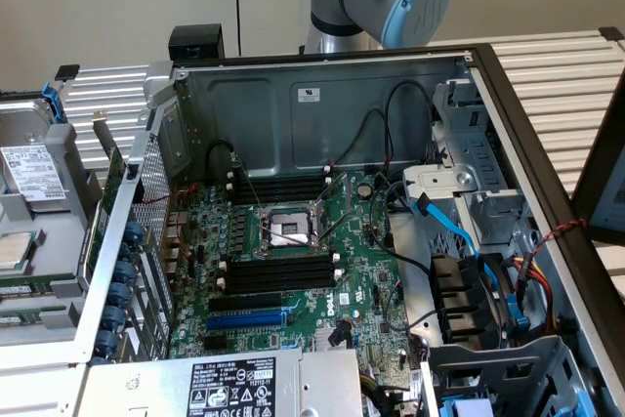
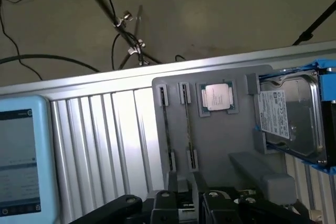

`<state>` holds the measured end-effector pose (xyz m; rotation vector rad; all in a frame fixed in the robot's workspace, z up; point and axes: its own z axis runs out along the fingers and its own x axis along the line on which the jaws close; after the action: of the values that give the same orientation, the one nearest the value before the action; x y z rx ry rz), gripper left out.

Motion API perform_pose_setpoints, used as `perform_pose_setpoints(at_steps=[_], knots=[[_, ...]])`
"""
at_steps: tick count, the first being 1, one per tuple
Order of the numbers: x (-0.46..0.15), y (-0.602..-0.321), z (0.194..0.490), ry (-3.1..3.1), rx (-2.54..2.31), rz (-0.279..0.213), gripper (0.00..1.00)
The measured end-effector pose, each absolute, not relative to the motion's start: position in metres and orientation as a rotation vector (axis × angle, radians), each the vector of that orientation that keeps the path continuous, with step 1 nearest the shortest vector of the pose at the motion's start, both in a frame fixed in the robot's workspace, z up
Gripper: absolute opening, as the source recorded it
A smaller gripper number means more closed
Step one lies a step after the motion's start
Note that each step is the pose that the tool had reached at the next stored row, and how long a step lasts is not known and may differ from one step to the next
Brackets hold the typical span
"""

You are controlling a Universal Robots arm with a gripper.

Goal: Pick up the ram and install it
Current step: 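Pick up the ram and move it above insertion slot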

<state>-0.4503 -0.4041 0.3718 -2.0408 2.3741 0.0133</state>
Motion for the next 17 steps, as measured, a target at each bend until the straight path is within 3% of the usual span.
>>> perform_pose_setpoints(at_steps=[1,2,14,15,17], knots=[[-0.45,-0.404,0.37,2.373,-2.042,0.013,0.24],[-0.45,-0.405,0.368,2.371,-2.045,0.013,0.31],[-0.45,-0.405,0.346,2.199,-2.231,0.016,0.32],[-0.45,-0.406,0.345,2.185,-2.245,0.017,0.39],[-0.45,-0.407,0.341,2.17,-2.26,0.018,0.39]])
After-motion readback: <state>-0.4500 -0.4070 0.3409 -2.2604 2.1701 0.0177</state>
